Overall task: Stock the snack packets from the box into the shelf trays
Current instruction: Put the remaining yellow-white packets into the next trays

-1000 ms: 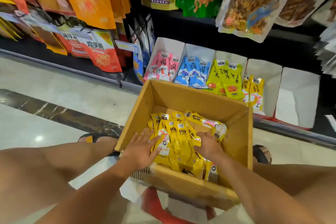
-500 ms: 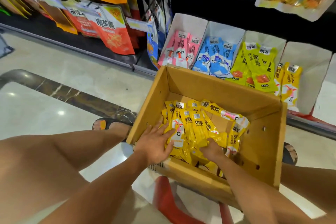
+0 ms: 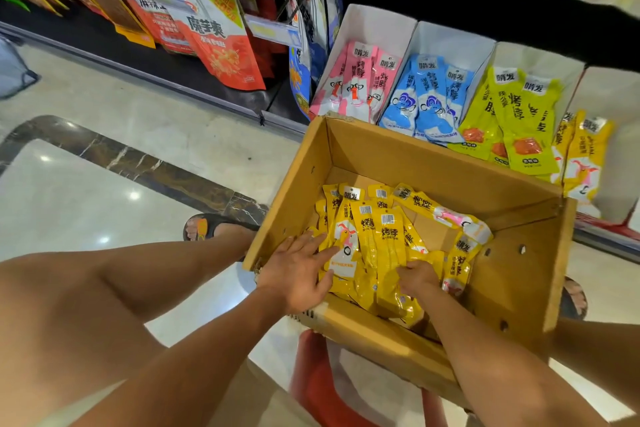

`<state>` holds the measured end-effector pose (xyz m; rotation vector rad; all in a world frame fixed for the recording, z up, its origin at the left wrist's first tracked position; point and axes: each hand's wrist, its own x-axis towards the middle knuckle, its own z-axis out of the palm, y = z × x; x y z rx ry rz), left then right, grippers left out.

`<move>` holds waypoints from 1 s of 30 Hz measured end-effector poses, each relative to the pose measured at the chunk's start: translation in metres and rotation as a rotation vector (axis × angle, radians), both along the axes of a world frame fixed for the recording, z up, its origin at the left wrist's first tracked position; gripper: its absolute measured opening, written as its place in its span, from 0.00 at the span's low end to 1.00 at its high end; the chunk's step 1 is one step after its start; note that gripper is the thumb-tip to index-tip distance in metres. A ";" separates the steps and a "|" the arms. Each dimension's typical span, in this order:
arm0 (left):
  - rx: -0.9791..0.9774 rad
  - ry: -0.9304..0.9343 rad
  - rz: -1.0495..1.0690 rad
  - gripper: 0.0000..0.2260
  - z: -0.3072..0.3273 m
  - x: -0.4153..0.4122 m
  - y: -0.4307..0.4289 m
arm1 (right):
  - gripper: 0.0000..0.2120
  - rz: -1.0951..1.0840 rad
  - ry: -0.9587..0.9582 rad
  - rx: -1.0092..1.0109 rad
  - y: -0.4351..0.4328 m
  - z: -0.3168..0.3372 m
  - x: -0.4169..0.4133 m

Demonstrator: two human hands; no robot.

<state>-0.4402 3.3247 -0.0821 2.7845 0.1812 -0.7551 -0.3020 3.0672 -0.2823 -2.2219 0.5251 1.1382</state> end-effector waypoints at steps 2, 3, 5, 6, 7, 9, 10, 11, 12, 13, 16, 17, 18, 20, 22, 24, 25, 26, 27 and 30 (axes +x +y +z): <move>-0.002 0.009 -0.001 0.27 0.001 0.000 0.000 | 0.11 -0.076 -0.018 -0.005 0.003 0.021 0.001; -0.003 0.014 -0.003 0.27 0.001 0.000 0.000 | 0.11 -0.072 -0.038 0.006 0.004 0.026 0.001; -0.005 0.017 -0.008 0.28 0.002 0.001 0.000 | 0.11 -0.059 -0.061 0.024 0.005 0.039 0.002; -0.006 0.020 -0.008 0.28 0.002 0.001 0.000 | 0.11 -0.075 -0.065 0.033 0.006 0.048 0.002; -0.008 0.024 -0.007 0.28 0.002 0.000 -0.001 | 0.10 -0.090 -0.078 0.051 0.006 0.055 0.002; -0.010 0.028 -0.005 0.28 0.003 -0.001 -0.001 | 0.09 -0.111 -0.087 0.070 0.005 0.069 0.006; -0.011 0.022 -0.003 0.28 0.003 -0.001 -0.001 | 0.09 -0.135 -0.077 0.083 0.004 0.073 0.007; -0.012 0.014 -0.001 0.28 0.003 -0.002 -0.001 | 0.10 -0.158 -0.073 0.112 0.004 0.079 0.009; -0.016 0.005 0.001 0.28 0.003 -0.003 -0.001 | 0.10 -0.187 -0.082 0.133 0.004 0.083 0.011; -0.024 -0.005 0.006 0.27 0.003 -0.004 -0.001 | 0.11 -0.206 -0.111 0.143 0.003 0.087 0.014; -0.058 0.006 0.033 0.26 0.002 -0.004 -0.002 | 0.09 -0.221 -0.189 0.197 0.006 0.116 0.019; -0.082 0.011 0.063 0.26 0.003 -0.002 -0.002 | 0.06 -0.201 -0.204 0.233 0.009 0.131 0.018; -0.122 0.007 0.116 0.25 0.004 0.002 -0.003 | 0.03 -0.199 -0.218 0.271 0.012 0.143 0.018; -0.270 -0.040 0.292 0.23 0.010 0.012 -0.008 | 0.01 -0.208 -0.242 0.367 0.018 0.168 0.016; -0.518 -0.105 0.505 0.21 0.022 0.026 -0.016 | 0.01 -0.191 -0.274 0.442 0.025 0.194 0.016; -0.719 -0.202 0.643 0.17 0.035 0.039 -0.025 | 0.04 -0.169 -0.317 0.483 0.029 0.218 0.015; -0.781 -0.256 0.692 0.14 0.043 0.046 -0.029 | 0.04 -0.158 -0.329 0.502 0.032 0.230 0.014; -0.833 -0.300 0.733 0.11 0.051 0.053 -0.033 | 0.05 -0.137 -0.336 0.535 0.032 0.239 0.013; -0.886 -0.325 0.768 0.10 0.059 0.059 -0.037 | 0.05 -0.106 -0.342 0.562 0.033 0.251 0.009; -1.047 -0.277 0.847 0.11 0.081 0.069 -0.049 | 0.07 -0.016 -0.358 0.625 0.032 0.275 -0.002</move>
